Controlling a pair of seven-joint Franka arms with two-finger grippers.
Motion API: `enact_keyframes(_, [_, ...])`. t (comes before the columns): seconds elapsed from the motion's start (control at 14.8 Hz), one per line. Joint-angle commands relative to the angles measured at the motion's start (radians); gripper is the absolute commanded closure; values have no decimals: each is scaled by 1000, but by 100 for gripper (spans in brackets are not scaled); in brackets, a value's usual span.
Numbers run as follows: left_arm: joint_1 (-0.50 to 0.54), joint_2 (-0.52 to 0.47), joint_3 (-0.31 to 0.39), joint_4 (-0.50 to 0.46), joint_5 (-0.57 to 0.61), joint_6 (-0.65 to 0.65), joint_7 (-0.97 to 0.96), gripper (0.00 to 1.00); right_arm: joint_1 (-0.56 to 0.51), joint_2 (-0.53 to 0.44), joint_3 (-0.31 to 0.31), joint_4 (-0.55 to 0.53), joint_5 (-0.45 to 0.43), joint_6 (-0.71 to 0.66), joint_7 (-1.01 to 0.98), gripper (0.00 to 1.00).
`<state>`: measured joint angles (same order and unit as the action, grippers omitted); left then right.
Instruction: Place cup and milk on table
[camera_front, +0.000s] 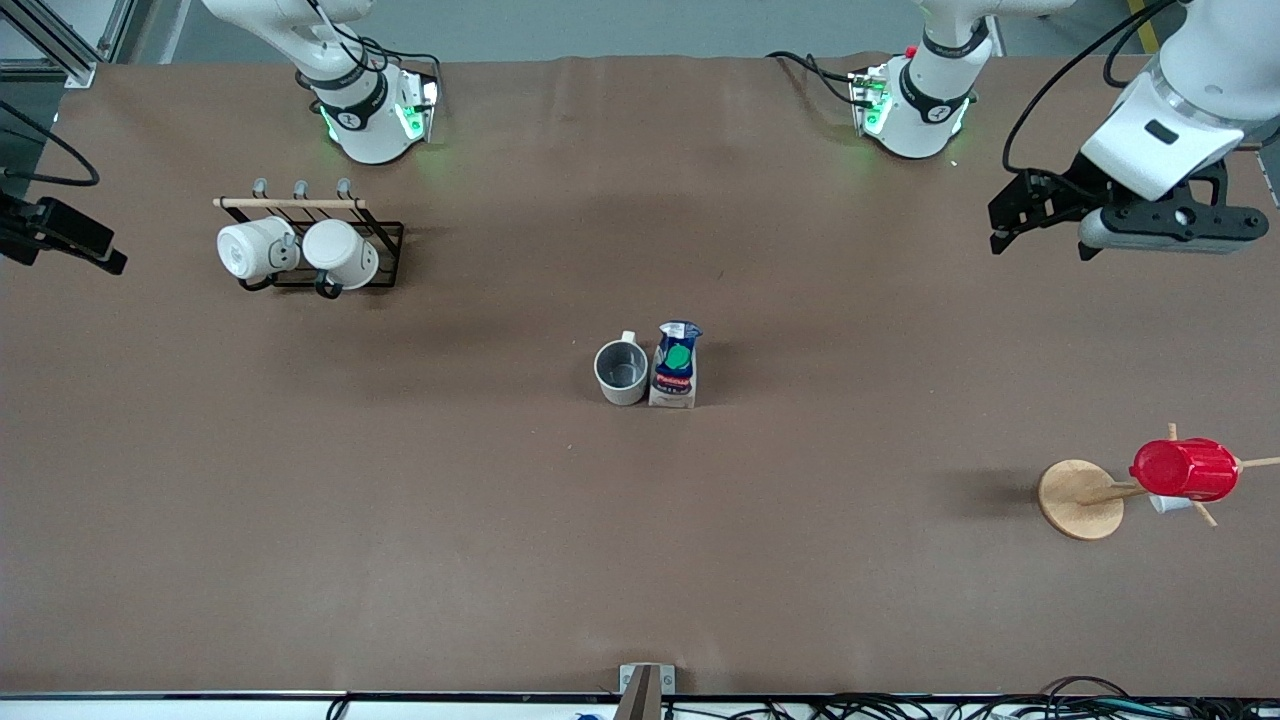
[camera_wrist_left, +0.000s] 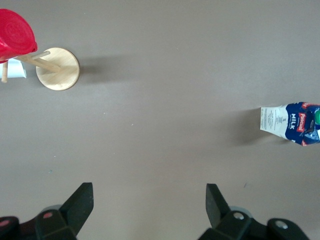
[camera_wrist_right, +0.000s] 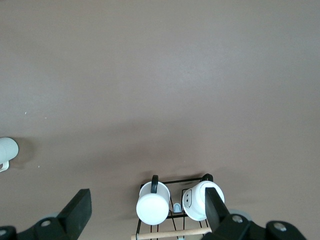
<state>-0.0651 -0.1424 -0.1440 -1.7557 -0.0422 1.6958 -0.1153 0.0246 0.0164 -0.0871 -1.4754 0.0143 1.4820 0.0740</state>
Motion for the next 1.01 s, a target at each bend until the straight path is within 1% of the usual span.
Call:
enact_keyframes(0.0, [28,-16,-11,-36,-4,19,43,0,-6,7,0,13,10,-8,-11,0])
enact_keyframes(0.13, [41,6,-2,-30,-13,15,52,0,-6,7,0,14,10,-8,-11,0])
enact_keyframes(0.27, [42,56,20,28,-19,6,52,0,-6,10,0,15,10,-6,-11,0])
enact_keyframes(0.4, [38,101,26,90,-18,-37,54,0,-6,11,0,15,10,-6,-11,0])
enact_keyframes(0.54, [34,125,37,125,-24,-51,57,0,-6,11,0,15,10,-6,-11,0])
enact_keyframes(0.61, [24,127,62,127,-30,-54,71,0,-6,11,0,15,10,-6,-11,0])
enact_keyframes(0.67, [18,127,72,127,-34,-56,78,0,-6,11,0,15,10,-6,-11,0])
enact_keyframes(0.94, [-7,119,83,117,-27,-56,106,0,-6,11,0,15,10,-6,-11,0])
